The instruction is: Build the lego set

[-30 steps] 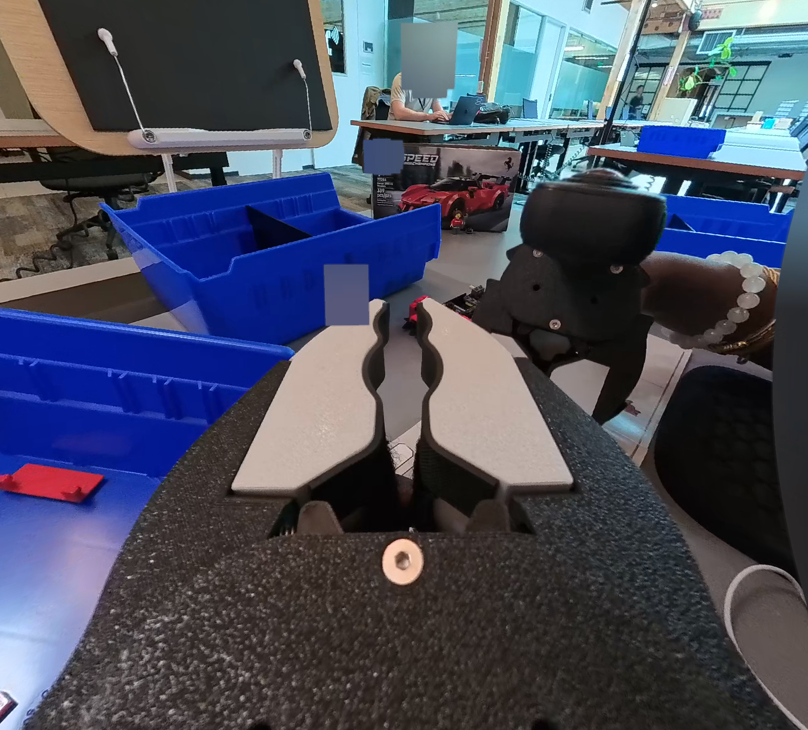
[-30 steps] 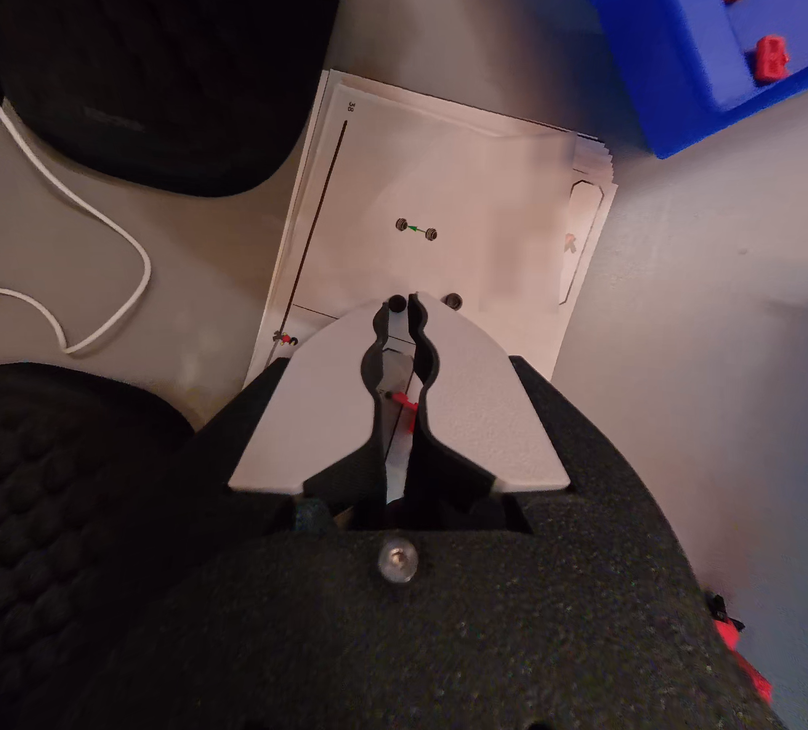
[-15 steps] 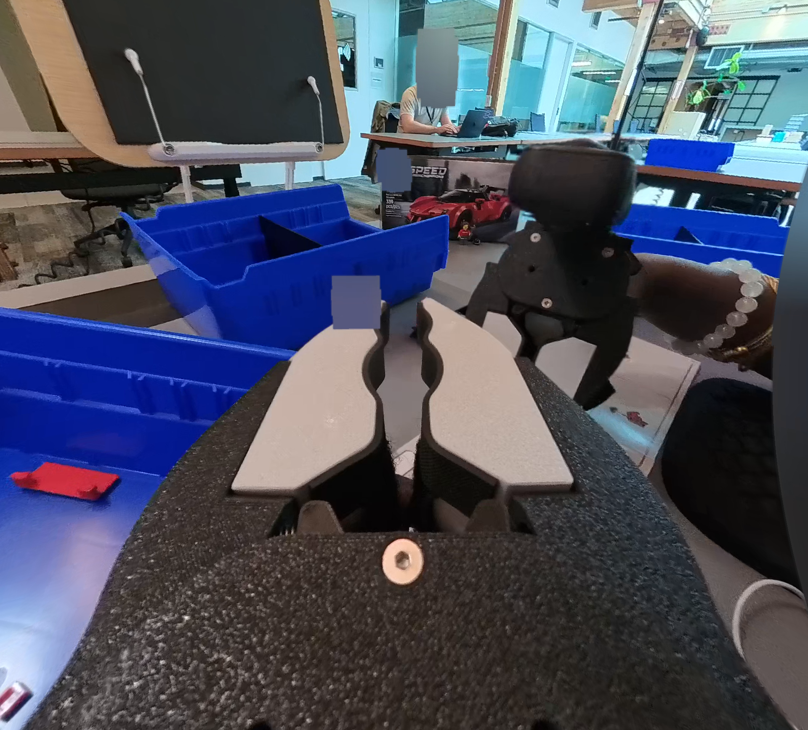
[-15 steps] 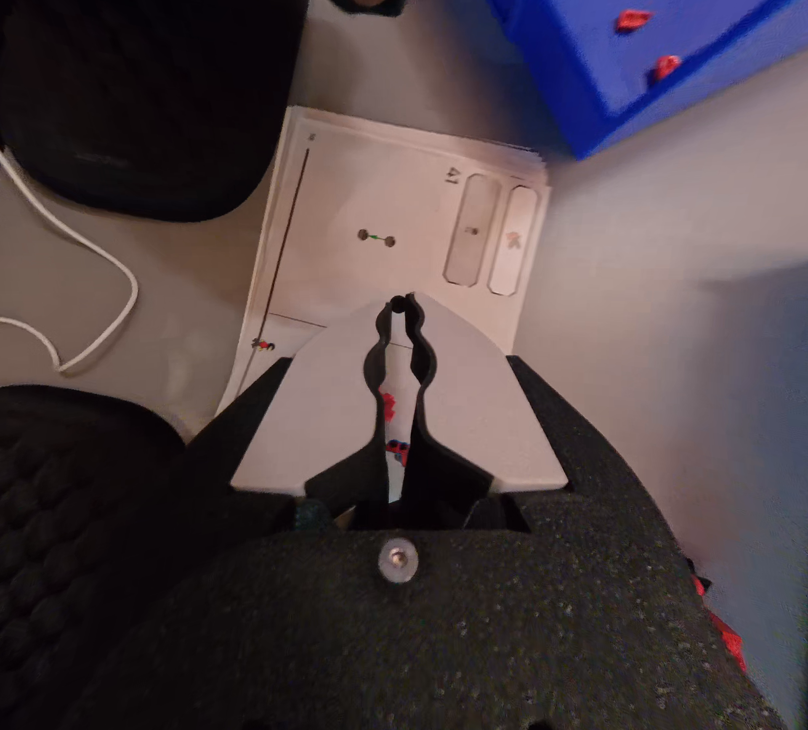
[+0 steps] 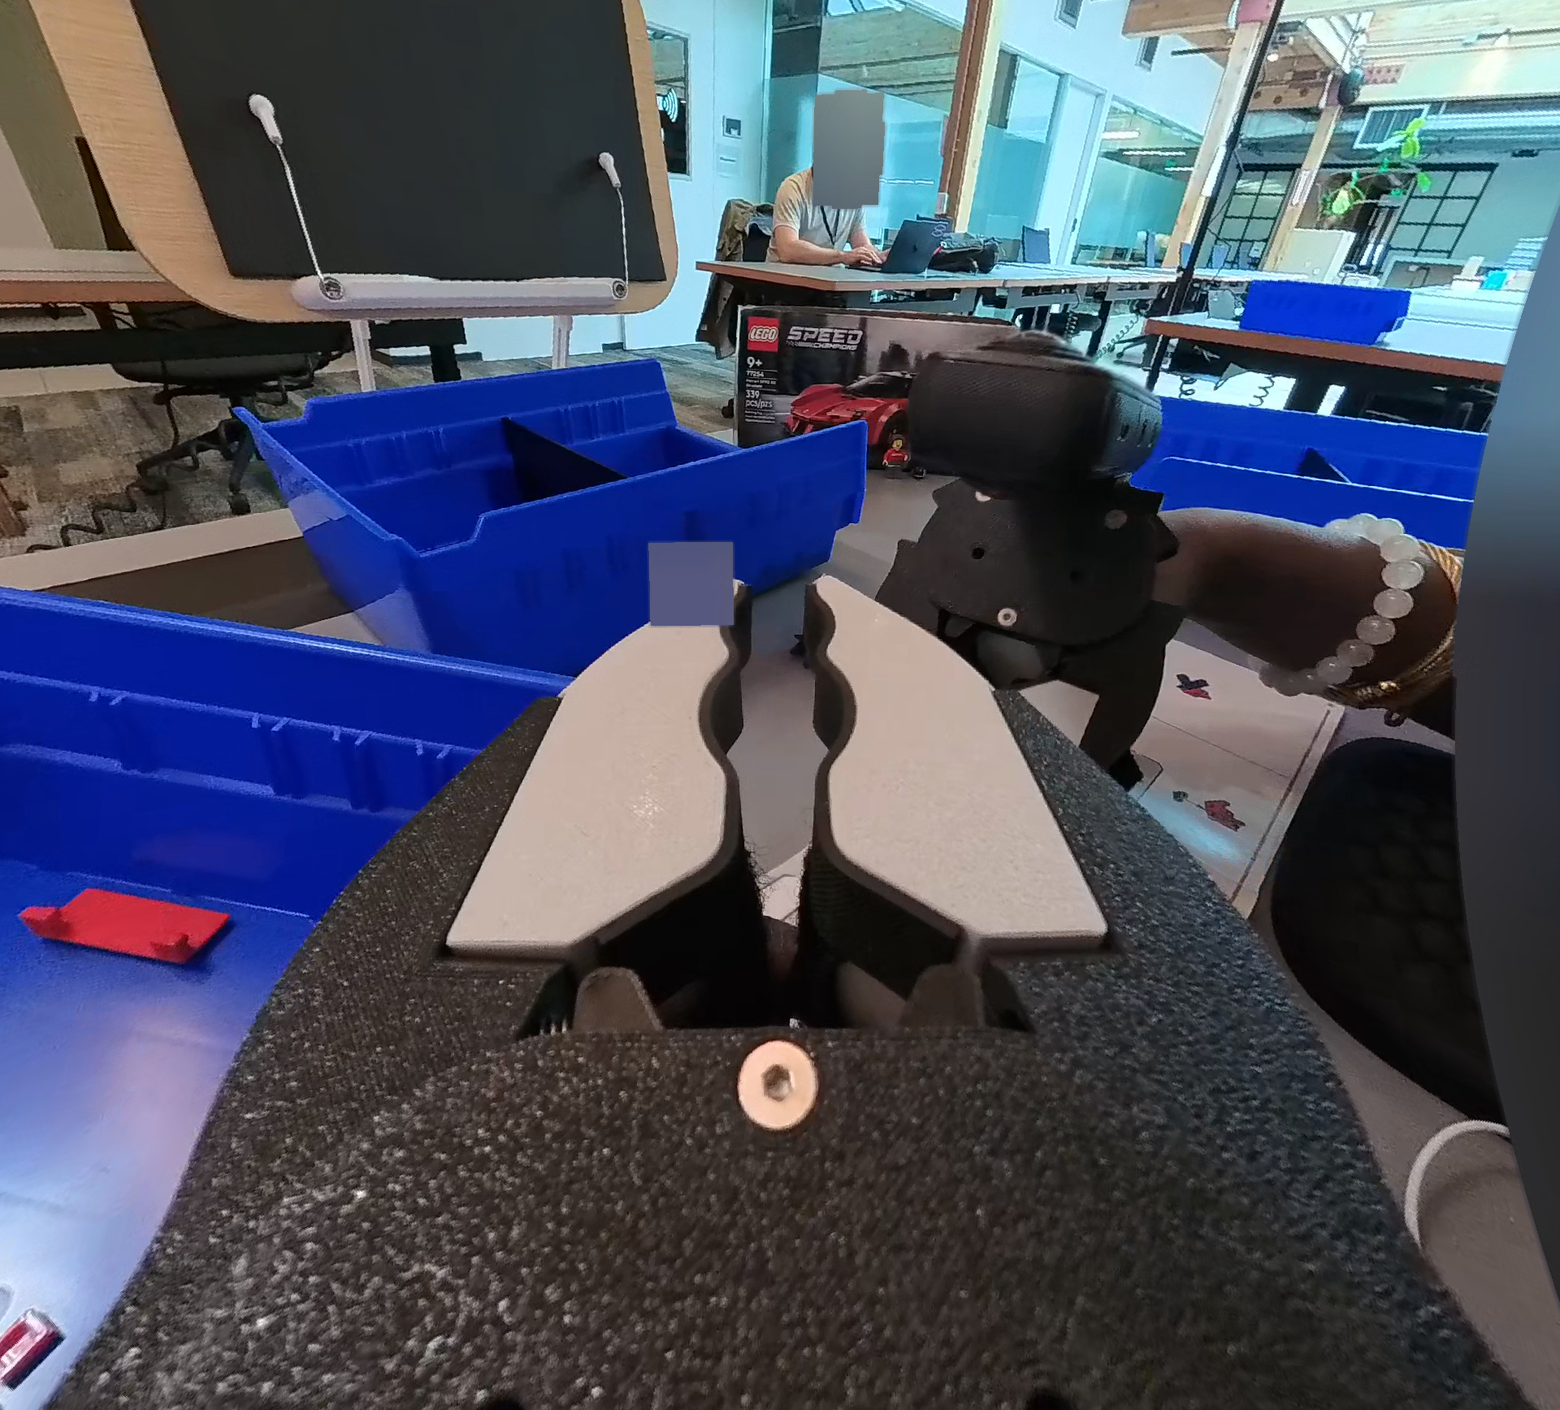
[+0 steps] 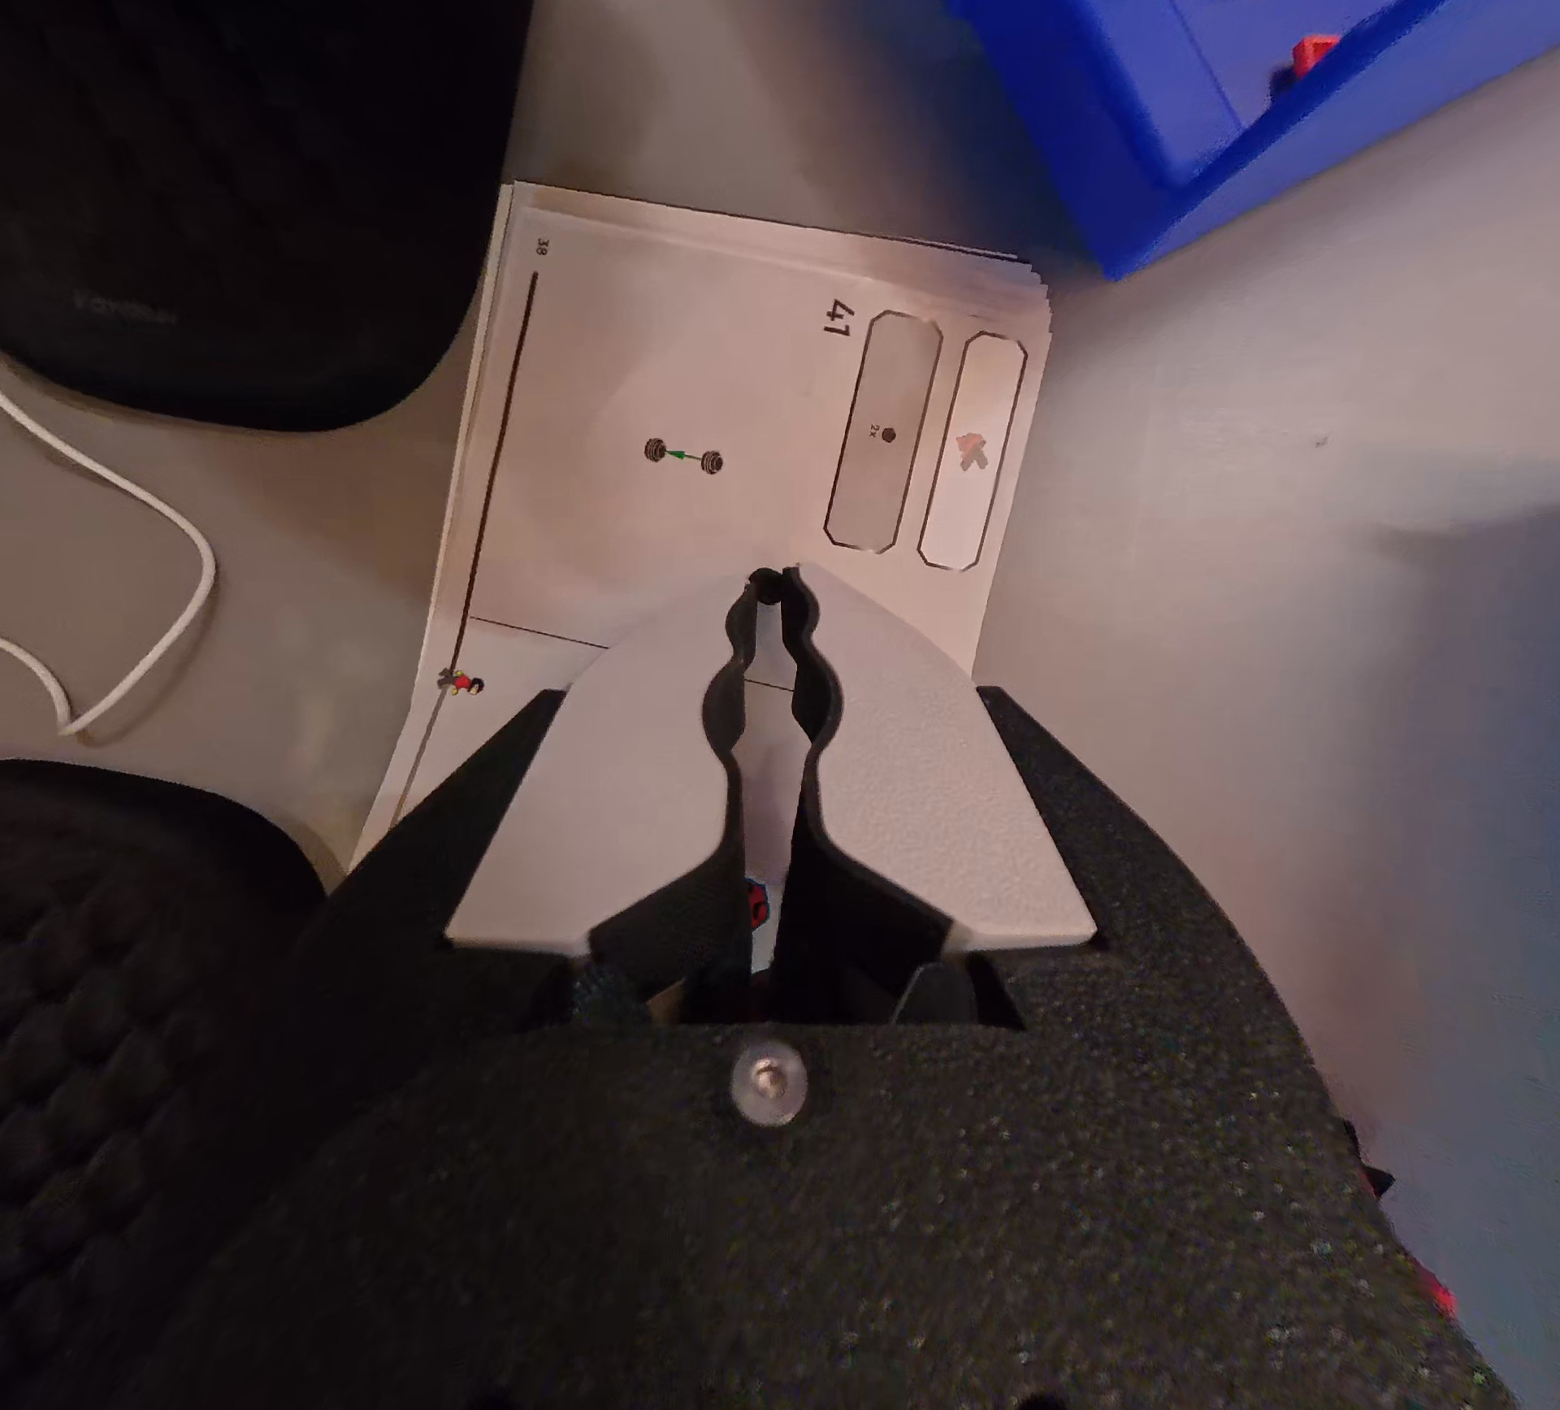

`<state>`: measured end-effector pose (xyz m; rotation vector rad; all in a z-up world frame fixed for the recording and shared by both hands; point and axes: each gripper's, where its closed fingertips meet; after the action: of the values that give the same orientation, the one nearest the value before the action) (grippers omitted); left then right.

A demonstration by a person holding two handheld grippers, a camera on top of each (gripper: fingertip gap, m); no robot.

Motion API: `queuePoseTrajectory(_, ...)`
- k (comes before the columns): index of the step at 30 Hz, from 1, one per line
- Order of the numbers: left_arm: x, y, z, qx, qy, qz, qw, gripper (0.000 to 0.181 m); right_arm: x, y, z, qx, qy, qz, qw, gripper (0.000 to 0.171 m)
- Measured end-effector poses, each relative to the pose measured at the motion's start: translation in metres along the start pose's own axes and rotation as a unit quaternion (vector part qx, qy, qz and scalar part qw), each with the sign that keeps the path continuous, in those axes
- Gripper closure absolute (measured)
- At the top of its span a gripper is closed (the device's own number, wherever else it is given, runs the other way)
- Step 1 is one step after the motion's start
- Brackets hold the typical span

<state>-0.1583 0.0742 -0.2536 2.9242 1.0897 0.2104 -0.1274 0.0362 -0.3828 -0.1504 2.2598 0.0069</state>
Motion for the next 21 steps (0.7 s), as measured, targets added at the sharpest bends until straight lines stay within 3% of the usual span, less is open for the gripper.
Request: queuePoseTrajectory(21, -0.006, -0.007, -0.012, -0.003, 0.027, -0.017, 0.999, 0.170, 0.002, -0.002, 0.002, 0.025, -0.059, -0.018, 0.998, 0.165)
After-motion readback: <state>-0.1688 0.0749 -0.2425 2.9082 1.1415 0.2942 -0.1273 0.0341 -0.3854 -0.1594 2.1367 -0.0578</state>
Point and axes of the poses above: each gripper's, where its closed fingertips meet, x out along the fingers, z out of its underside, y = z × x across the jaws, and after that the axes turned 5 degrees about y, right-handed
